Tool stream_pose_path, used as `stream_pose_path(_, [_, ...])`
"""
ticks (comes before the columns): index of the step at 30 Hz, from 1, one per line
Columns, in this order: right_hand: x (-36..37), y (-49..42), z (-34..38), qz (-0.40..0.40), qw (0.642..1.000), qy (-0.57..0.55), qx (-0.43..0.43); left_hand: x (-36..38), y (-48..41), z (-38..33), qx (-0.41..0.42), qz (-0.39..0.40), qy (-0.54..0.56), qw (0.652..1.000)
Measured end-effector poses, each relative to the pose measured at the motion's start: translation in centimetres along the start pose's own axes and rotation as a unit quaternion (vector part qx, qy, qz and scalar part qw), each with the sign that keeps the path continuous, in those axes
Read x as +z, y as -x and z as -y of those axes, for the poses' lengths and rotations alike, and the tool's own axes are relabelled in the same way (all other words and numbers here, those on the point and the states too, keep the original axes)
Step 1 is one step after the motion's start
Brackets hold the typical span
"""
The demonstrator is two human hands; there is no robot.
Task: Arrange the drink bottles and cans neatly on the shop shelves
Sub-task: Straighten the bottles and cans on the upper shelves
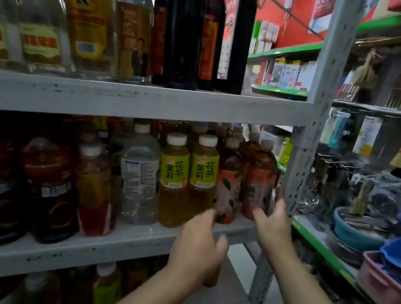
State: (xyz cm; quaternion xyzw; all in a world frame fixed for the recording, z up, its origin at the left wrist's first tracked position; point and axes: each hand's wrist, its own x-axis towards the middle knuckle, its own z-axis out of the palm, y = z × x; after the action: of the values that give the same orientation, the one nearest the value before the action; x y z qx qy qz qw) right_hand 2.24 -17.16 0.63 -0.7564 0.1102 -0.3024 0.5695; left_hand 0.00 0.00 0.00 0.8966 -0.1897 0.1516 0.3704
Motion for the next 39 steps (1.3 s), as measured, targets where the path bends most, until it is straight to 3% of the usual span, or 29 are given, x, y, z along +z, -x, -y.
stream_pose_path(3, [0.9,-1.1,0.1,0.006,1.000,0.012,-0.020,1.3,-1.5,-1.7,-0.027,-0.032,0.053,0.998])
stream_pose_path(7, [1.7,-2.5,-0.7,-0.010,1.000,-0.002,0.024,3.0,-2.5,-3.3,-0.065,-0.077,0.077,0.992])
stream_pose_path(11, [2.2,-2.6,-1.6,-0.046,0.998,-0.007,-0.032,4.2,-2.7,-4.0,-0.078,-0.090,0.045,0.992])
stream_pose_path(18, [2.7,-2.2,-2.3,-0.115,0.979,0.143,-0.088,5.0,-2.8,-4.1,-0.048,-0.119,0.058,0.990])
stream_pose_path(25, [2.3,-2.3,-2.4,-0.047,0.994,0.018,-0.095,5.6,-3.0,-3.2,-0.044,-0.132,0.052,0.989])
stream_pose_path(34, [1.4,-2.2,-2.1,-0.038,0.992,0.028,-0.121,6.7,-4.0,-4.6,-0.038,-0.144,0.104,0.983])
stream_pose_path(39, [0.6,-2.4,-2.3,-0.013,0.993,0.015,-0.118,8.1,-4.5,-5.8,-0.108,-0.177,0.067,0.976])
